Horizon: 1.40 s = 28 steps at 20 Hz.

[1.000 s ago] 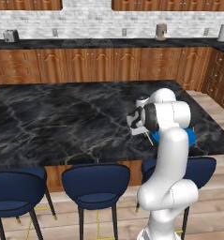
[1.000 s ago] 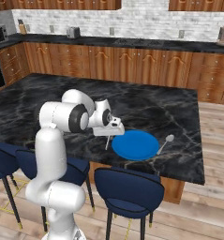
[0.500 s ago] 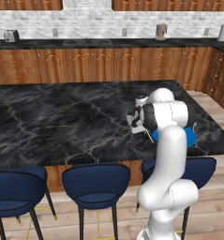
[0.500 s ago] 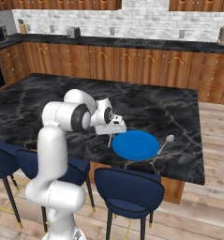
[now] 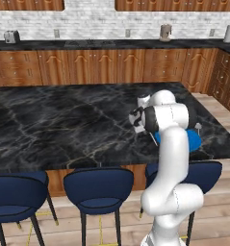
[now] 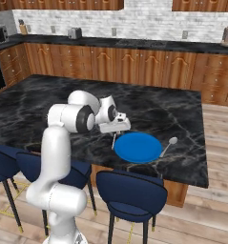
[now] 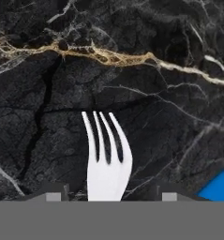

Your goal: Take the fork and place it on the left side of the plate. Then take the spoon and place it on the right side of the plate. Make sure they're directly next to the plate.

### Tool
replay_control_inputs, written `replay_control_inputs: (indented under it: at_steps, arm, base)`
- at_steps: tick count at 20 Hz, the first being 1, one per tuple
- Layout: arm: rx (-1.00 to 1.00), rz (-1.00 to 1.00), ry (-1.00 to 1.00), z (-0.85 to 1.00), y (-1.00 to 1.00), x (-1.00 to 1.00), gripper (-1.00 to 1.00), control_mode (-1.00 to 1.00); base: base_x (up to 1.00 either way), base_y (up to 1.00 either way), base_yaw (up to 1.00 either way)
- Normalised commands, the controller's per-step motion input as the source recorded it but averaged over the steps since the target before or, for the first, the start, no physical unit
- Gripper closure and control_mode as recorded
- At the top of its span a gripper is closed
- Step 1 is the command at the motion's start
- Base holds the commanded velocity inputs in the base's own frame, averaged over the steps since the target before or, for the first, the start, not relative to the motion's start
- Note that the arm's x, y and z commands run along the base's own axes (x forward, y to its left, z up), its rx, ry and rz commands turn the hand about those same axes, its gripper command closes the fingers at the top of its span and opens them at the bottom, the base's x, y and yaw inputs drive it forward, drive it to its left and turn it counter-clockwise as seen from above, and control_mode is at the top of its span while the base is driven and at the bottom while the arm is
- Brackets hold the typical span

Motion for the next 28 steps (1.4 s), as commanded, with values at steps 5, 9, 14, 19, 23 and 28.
replay_control_inputs:
  at_steps: [5, 9, 14, 19, 23, 28]
  arm:
    - [0.06, 0.0, -0.07, 0.5, -0.18, -0.43, -1.0, -1.0]
    - [0.17, 0.0, -0.2, 1.0, -0.25, -1.0, -1.0, -1.0]
    - [0.19, 0.0, -0.37, 0.87, -0.56, -1.0, -1.0, -1.0]
    - [0.16, 0.0, -0.6, 0.31, -0.55, -1.0, -1.0, -1.0]
    - [0.09, 0.0, -0.78, 0.12, -0.27, -1.0, -1.0, -1.0]
    - [0.09, 0.0, -0.87, 0.66, -0.15, -1.0, -1.0, -1.0]
  base:
    - [0.0, 0.0, 0.0]
    - [0.0, 0.0, 0.0]
    - [0.0, 0.0, 0.0]
    - [0.0, 0.0, 0.0]
    - [0.0, 0.0, 0.0]
    - [0.0, 0.0, 0.0]
